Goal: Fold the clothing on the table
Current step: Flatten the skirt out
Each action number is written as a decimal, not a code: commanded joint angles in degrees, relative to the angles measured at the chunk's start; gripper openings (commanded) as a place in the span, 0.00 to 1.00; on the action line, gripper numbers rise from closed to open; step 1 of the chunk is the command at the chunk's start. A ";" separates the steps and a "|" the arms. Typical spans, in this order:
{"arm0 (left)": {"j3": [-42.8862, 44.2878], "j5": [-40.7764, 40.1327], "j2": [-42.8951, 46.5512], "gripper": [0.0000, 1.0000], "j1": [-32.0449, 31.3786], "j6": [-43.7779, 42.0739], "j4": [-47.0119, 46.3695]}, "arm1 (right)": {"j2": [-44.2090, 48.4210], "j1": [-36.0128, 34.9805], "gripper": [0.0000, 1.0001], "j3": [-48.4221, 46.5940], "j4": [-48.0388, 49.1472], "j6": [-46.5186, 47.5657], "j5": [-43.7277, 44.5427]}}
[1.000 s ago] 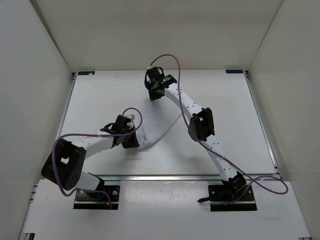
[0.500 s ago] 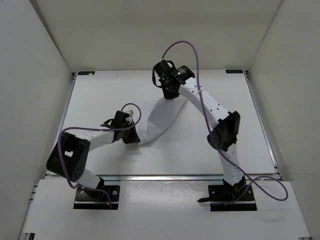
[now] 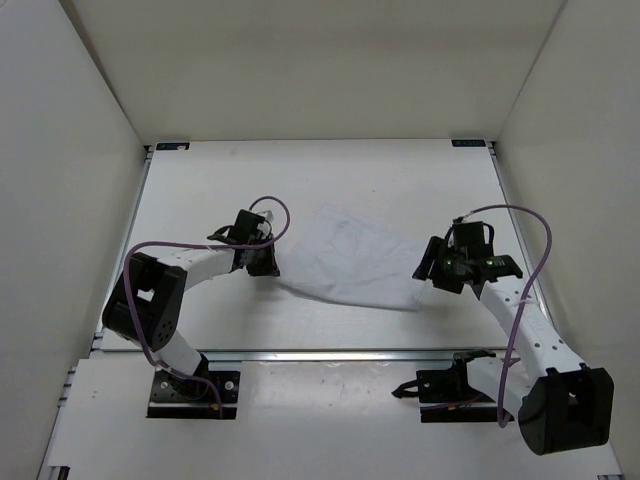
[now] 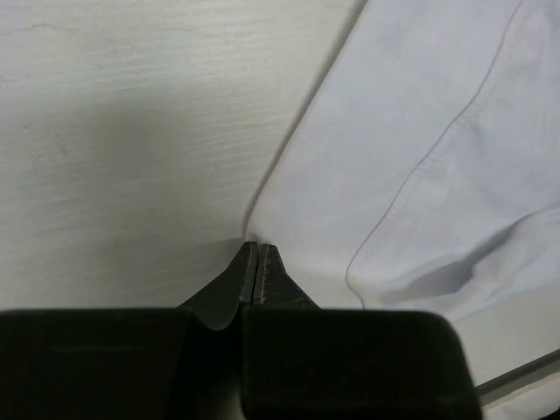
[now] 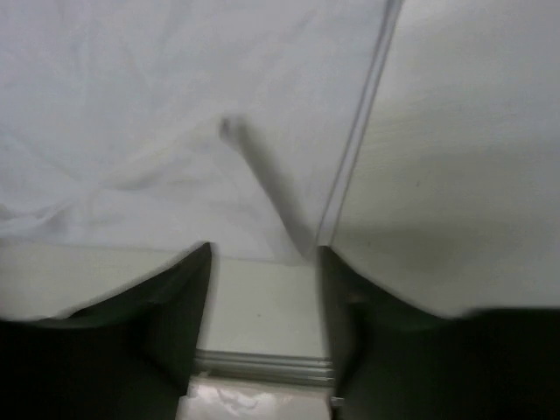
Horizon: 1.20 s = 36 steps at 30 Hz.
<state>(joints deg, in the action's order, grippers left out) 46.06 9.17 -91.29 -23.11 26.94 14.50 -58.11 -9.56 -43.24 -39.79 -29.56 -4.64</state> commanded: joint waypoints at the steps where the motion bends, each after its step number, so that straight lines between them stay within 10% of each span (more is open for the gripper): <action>1: 0.78 -2.32 1.37 0.00 -0.35 -2.77 3.16 | 3.42 0.61 0.59 2.73 9.03 2.31 -6.80; 5: 0.52 -2.40 1.46 0.00 -1.49 -3.38 3.78 | 3.10 2.25 0.74 -0.07 9.82 4.94 -6.76; 21: 16.31 4.90 -9.24 0.02 -7.56 -11.11 12.64 | -36.79 -10.55 0.78 -34.70 22.30 28.49 -15.14; 36: 43.90 -12.85 -26.38 0.00 1.30 -5.33 23.54 | -35.78 -5.99 0.76 -27.96 24.41 34.58 -18.99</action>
<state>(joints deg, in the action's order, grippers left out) 83.26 2.81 -115.94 -25.23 18.41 36.23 -100.47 -16.08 -72.97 -18.37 4.25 -21.56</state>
